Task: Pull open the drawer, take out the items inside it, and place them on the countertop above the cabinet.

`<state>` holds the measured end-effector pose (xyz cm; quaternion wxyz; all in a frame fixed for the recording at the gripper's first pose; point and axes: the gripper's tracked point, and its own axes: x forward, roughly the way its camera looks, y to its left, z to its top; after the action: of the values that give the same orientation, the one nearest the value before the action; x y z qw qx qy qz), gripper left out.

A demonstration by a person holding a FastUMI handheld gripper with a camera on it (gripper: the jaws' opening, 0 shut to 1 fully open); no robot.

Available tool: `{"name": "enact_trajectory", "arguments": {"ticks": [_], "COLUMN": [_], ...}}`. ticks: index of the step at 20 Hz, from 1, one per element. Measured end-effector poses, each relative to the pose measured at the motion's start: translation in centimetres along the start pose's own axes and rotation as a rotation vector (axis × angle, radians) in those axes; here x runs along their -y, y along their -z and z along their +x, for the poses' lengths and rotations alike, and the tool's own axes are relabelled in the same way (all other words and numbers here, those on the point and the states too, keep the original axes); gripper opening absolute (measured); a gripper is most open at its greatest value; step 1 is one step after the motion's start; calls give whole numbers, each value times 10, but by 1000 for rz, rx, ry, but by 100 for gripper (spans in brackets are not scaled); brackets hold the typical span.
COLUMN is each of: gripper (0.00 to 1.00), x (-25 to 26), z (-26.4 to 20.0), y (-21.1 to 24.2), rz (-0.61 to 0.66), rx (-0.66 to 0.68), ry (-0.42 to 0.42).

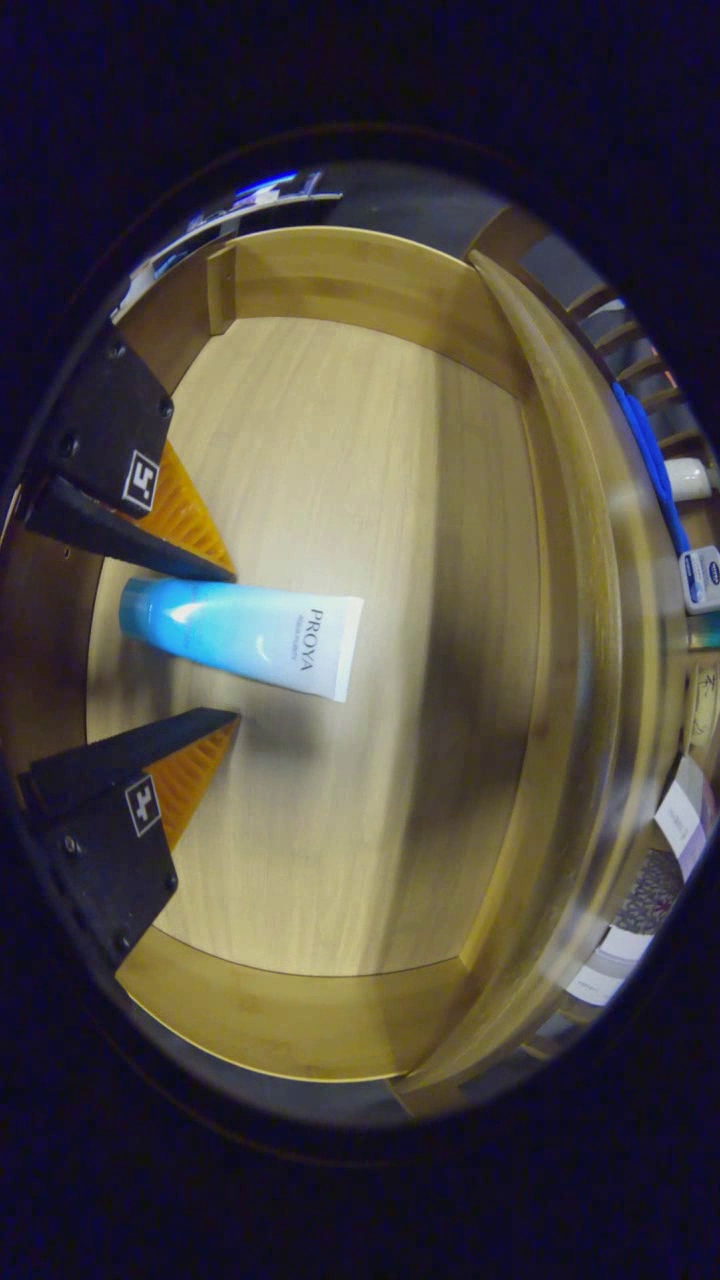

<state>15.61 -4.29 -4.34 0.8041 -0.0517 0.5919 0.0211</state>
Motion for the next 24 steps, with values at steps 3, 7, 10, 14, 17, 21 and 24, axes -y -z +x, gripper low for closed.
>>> {"name": "enact_trajectory", "arguments": {"ticks": [3, 7, 10, 14, 17, 21, 24], "gripper": [60, 46, 44, 43, 44, 44, 44], "x": [-3, 4, 6, 4, 0, -7, -5], "z": [2, -7, -24, -50, -71, -96, -111], "y": [-1, -4, -1, 1, -2, -13, -36], "rz": [-6, 1, -14, -24, -23, -38, -19], "rx": [14, 70, 110, 167, 209, 259, 326], "ry": [27, 30, 18, 4, 0, -2, 22]}}
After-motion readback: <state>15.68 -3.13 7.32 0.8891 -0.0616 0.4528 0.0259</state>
